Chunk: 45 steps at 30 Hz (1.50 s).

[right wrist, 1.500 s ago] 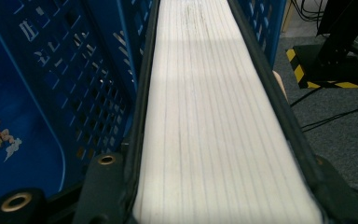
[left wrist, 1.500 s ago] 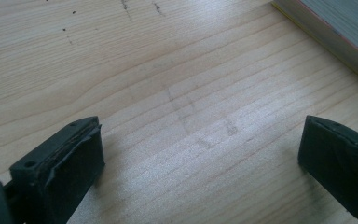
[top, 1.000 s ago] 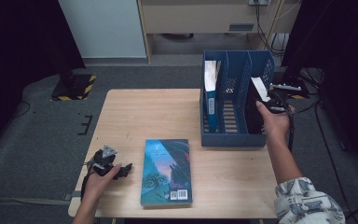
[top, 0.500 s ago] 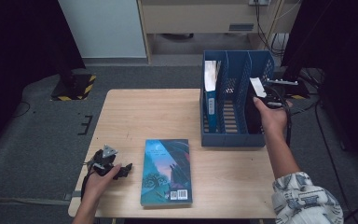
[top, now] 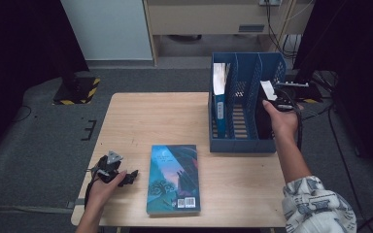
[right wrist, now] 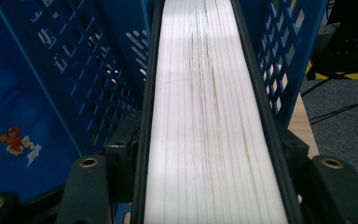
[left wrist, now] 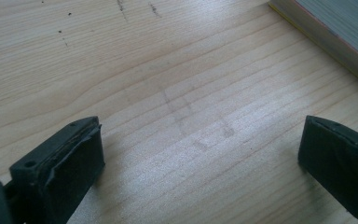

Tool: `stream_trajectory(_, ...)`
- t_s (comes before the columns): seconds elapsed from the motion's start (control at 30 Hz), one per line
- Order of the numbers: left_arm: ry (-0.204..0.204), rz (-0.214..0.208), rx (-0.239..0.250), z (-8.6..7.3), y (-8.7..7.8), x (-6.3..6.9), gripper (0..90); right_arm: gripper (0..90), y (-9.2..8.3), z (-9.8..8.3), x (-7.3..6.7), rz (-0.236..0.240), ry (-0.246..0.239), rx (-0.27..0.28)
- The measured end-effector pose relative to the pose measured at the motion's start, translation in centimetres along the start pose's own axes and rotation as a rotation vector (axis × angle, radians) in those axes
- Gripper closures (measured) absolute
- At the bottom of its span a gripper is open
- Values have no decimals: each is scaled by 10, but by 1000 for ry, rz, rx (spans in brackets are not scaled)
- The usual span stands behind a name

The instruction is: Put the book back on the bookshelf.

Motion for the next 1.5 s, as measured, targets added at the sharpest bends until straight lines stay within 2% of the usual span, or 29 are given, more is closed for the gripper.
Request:
stream_trajectory(0.1,0,0,0,0,0,0,0,416,0,0,0,0,3,-1)
stream_trajectory(0.23,1,-1,0,0,0,0,0,487,-2,1,2,-25,-10,8)
stream_trajectory(0.57,2,-2,0,0,0,0,0,526,-4,4,4,-44,-45,30)
stream_trajectory(0.7,1,-2,0,0,0,0,0,527,-5,5,6,-41,-30,41)
stream_trajectory(0.77,2,-2,0,0,0,0,0,530,-5,6,10,-35,7,43)
stream_trajectory(0.83,2,-2,0,0,0,0,0,530,-5,7,12,-31,15,44)
stream_trajectory(1.17,1,-2,0,0,0,1,0,531,-7,21,15,-30,18,82)
stream_trajectory(1.3,1,-2,0,0,0,0,0,531,-1,29,15,-46,-4,83)
stream_trajectory(1.47,1,-3,1,0,0,1,0,531,8,32,17,-50,2,73)
stream_trajectory(1.5,-2,-2,4,1,1,1,0,531,12,34,17,-62,-14,69)
Point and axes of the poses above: each handheld gripper's, and its own axes: y roughly forward along the jaws, z roughly out of its top, x roughly to its right, the point moved 9 cm from there along y, roughly forward along the jaws, and after that the axes turned 6 degrees about y, right-handed, at the moved point
